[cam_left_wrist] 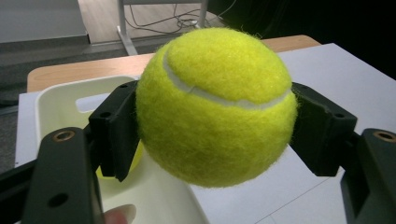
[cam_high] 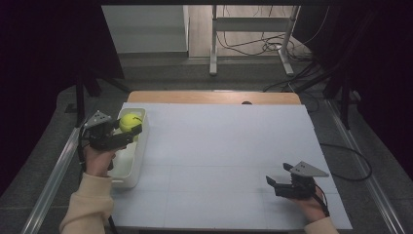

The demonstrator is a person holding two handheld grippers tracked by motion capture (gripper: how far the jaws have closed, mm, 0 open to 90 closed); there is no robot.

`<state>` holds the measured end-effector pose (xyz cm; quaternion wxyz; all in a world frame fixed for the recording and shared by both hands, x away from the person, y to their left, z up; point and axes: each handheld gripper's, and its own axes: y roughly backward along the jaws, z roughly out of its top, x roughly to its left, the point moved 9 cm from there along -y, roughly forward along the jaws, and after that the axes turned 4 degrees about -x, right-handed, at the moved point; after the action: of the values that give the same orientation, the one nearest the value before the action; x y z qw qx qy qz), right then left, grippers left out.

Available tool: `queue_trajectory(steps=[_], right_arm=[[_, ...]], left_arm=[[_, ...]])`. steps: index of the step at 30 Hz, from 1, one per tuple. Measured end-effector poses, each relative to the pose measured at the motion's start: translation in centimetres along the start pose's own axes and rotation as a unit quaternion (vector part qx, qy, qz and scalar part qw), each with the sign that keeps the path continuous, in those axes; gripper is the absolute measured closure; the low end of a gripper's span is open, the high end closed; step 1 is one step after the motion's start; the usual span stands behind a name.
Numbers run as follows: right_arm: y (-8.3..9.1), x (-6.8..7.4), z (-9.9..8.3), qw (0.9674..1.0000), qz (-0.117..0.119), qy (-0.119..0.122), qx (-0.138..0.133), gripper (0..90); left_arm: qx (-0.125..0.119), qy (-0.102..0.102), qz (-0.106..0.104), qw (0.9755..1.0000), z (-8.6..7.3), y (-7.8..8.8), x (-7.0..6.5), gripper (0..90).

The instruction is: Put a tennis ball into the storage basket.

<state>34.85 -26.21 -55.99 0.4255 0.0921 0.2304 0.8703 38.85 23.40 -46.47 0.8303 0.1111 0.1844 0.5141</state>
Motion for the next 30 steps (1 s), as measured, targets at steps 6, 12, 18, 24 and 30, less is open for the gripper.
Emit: queue_trajectory(steps=[6,12,18,24,30], right_arm=[[0.0,0.0,0.0,1.0000,0.000,0.000,0.000,16.4],[0.0,0.0,0.0,1.0000,0.000,0.000,0.001,16.3],[0.0,0.0,0.0,1.0000,0.001,0.000,0.001,16.3],[-0.1,0.1,-0.1,1.0000,0.002,-0.001,0.002,16.3],[-0.1,0.0,-0.1,1.0000,0.002,-0.001,0.003,16.3]], left_arm=[[0.002,0.007,0.008,0.9999,-0.3,0.2,0.8,25.8],[0.005,0.009,0.018,0.9998,-0.4,0.3,1.5,25.7],[0.007,0.010,0.027,0.9996,-0.6,0.4,2.0,25.7],[0.021,0.010,0.034,0.9992,-1.1,0.2,2.6,25.8],[0.032,0.013,0.043,0.9985,-1.5,0.0,3.0,25.7]])
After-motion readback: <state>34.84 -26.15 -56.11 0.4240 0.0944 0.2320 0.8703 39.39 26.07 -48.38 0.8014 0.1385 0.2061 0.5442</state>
